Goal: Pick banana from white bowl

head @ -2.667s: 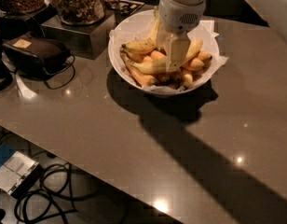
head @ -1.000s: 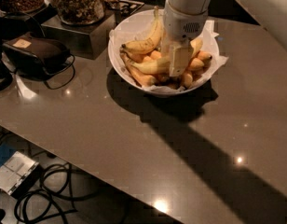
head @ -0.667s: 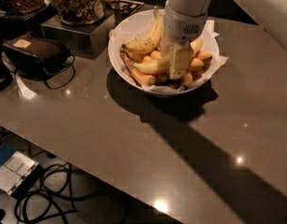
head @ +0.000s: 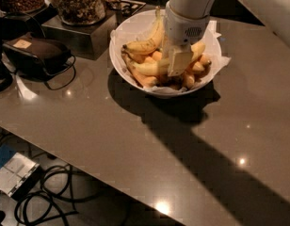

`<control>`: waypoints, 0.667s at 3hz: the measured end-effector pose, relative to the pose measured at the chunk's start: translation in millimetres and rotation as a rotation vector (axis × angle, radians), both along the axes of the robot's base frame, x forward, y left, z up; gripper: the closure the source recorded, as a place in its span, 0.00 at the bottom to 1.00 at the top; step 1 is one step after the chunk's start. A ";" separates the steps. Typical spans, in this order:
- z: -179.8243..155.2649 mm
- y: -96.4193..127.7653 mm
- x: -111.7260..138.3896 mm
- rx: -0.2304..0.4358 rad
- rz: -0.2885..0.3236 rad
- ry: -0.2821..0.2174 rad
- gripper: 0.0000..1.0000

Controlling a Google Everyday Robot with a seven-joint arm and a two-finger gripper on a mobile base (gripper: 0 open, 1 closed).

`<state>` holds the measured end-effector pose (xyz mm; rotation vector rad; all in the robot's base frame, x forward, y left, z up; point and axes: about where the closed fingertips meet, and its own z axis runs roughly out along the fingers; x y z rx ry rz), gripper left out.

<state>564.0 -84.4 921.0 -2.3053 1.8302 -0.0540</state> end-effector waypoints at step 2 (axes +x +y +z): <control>4.3 4.2 -6.4 0.016 0.025 -0.006 1.00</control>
Offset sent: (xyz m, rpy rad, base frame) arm -0.0051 0.0034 0.0034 0.0127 -0.0046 0.0202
